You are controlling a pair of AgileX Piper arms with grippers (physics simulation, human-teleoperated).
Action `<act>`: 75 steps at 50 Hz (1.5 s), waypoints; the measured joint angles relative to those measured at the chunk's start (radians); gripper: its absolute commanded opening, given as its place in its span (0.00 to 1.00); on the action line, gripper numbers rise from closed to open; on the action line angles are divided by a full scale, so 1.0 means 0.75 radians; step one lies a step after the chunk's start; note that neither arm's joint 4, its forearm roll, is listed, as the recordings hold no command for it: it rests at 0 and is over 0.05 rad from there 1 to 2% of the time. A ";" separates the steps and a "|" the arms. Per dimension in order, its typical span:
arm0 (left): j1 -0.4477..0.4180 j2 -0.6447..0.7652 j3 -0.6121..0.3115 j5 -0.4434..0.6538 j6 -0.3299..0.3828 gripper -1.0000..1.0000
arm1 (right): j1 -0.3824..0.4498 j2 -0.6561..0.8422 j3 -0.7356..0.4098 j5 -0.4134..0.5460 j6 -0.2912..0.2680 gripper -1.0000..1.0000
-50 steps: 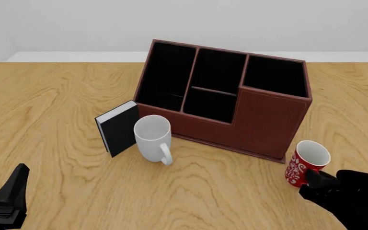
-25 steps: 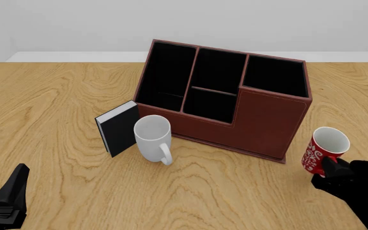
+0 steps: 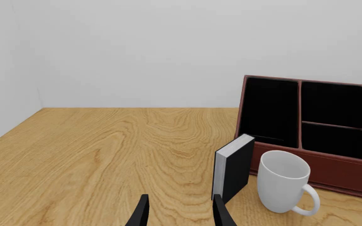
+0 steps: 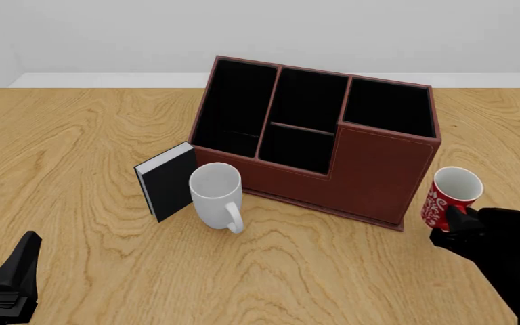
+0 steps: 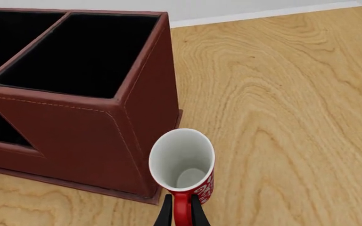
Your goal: Pick up the red mug and place it to the right of the caddy.
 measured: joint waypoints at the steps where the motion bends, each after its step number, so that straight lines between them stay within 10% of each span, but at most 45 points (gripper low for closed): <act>1: 0.000 0.000 0.000 0.000 0.000 1.00 | -0.001 0.013 -0.002 -0.010 -0.001 0.00; 44: 0.000 0.000 0.000 0.000 0.000 1.00 | -0.085 0.389 -0.006 -0.366 -0.011 0.00; 75: 0.000 0.000 0.000 0.000 0.000 1.00 | -0.097 0.410 -0.009 -0.399 0.008 0.00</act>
